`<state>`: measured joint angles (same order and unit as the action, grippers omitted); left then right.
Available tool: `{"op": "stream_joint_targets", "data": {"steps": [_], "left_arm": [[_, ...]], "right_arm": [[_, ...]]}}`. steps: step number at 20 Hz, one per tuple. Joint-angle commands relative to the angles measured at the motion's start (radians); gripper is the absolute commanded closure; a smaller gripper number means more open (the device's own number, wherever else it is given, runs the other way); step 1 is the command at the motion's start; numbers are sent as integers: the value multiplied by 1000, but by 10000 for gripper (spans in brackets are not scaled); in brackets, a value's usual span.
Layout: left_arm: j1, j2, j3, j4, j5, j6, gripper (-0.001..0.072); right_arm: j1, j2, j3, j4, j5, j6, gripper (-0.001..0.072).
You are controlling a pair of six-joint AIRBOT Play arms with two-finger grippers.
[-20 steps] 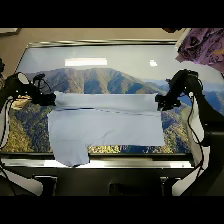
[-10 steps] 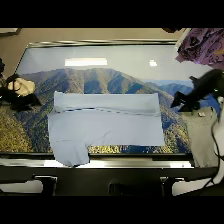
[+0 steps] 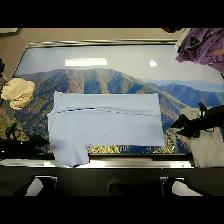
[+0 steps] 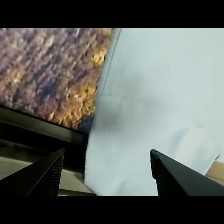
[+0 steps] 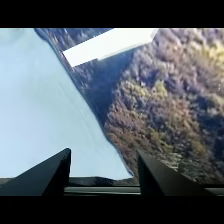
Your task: Fold the clothes and pants, and hang the long-sleeved shirts on hangers.
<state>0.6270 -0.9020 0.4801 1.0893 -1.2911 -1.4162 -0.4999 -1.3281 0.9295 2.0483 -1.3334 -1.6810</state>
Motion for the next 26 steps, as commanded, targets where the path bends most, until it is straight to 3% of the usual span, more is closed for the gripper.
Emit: {"op": "stream_joint_targets", "data": {"steps": [1, 14, 15, 17, 19, 20, 26], "left_arm": [[-18, 70, -113, -40, 3, 3, 105], [-192, -99, -114, -44, 69, 4, 111], [-200, -101, -113, -47, 69, 4, 155], [-199, -101, -113, -68, 58, 27, 556], [-199, -101, -113, -89, 46, 42, 601], [-199, -101, -113, -89, 41, 42, 686], [-198, -96, -111, -96, 42, 48, 689]], "right_arm": [[-6, 19, -55, 38, 31, -10, 242], [-6, 19, -55, 62, 54, -11, 243], [-6, 19, -55, 61, 56, -11, 243], [-6, 19, -55, 60, 58, -11, 243], [-6, 19, -55, 60, 50, -23, 244], [-6, 19, -58, 60, 42, -37, 244], [-6, 18, -178, 51, 14, -93, 244]]}}
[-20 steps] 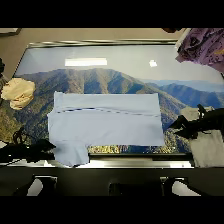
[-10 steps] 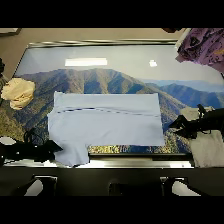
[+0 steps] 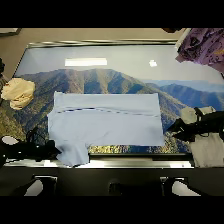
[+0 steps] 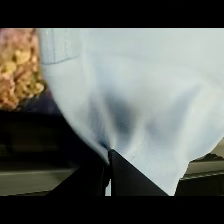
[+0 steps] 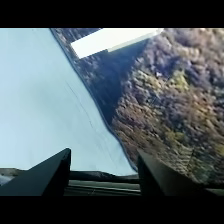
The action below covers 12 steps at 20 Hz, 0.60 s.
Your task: Fold the clothes and pants, and hang the long-sleeved shirts on hangers.
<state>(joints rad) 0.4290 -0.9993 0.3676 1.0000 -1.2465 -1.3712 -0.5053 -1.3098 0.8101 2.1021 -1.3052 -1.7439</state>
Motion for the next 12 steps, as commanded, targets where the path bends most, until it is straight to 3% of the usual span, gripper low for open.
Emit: {"op": "stream_joint_targets", "data": {"steps": [1, 11, 12], "left_arm": [[0, 1, 3, -7, -3, 3, 689], [0, 1, 53, -25, -2, 3, 689], [0, 1, 56, -25, -2, 3, 689]], "right_arm": [[0, 0, -90, 0, -12, -39, 244], [0, 0, -180, 79, 85, -124, 245], [0, 0, -187, 87, 88, -127, 281]]}}
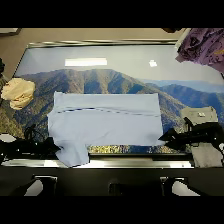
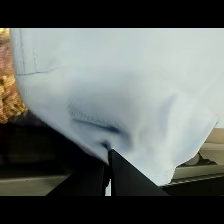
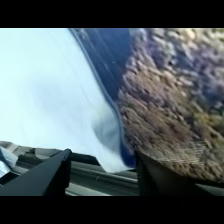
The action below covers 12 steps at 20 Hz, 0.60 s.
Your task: Fold the clothes and pants, and hang the long-sleeved shirts on hangers.
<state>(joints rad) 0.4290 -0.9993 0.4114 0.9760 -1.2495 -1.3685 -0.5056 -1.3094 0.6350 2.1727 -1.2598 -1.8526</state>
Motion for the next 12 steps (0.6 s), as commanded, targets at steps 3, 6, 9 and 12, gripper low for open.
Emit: {"op": "stream_joint_targets", "data": {"steps": [3, 6, 9, 12], "left_arm": [[0, 1, 26, -2, 0, -2, 689], [2, 2, 74, -2, -22, -28, 689], [2, 35, 167, 5, -109, -101, 690], [2, 172, 219, 87, -183, -243, 690]], "right_arm": [[0, -1, -44, 39, 37, -52, 503], [0, 7, -44, 49, 10, -58, 676], [0, 58, -44, 31, -23, 49, 676], [0, 168, -44, -42, -112, 150, 677]]}}
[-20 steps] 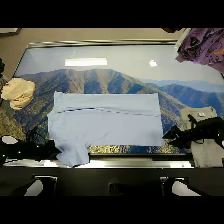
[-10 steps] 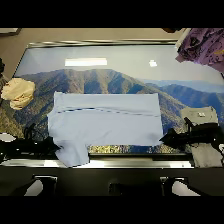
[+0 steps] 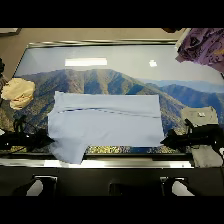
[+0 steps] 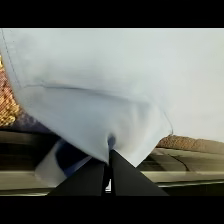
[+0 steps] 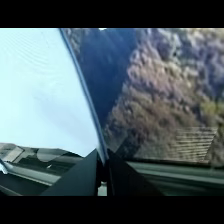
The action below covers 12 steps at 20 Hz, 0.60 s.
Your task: Fold the clothes and pants, and hang the long-sleeved shirts on hangers.
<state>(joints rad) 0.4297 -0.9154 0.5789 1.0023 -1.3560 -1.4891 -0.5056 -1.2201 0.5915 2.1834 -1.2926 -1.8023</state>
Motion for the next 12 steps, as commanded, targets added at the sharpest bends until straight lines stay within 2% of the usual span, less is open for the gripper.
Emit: {"op": "stream_joint_targets", "data": {"steps": [1, 4, 6, 9, 12], "left_arm": [[1, 149, 55, 89, -108, -161, 690], [0, 293, 55, 101, -204, -166, 690], [0, 335, 55, 89, -211, -172, 691], [-5, 305, 56, -24, -115, -150, 692], [-46, 193, 56, -122, 9, -99, 691]], "right_arm": [[0, 129, 0, -90, -110, 136, 677], [0, 273, 0, -174, -178, 230, 677], [0, 339, 0, -178, -211, 247, 677], [0, 347, 44, -161, -188, 254, 677], [0, 260, 140, -84, -128, 241, 677]]}}
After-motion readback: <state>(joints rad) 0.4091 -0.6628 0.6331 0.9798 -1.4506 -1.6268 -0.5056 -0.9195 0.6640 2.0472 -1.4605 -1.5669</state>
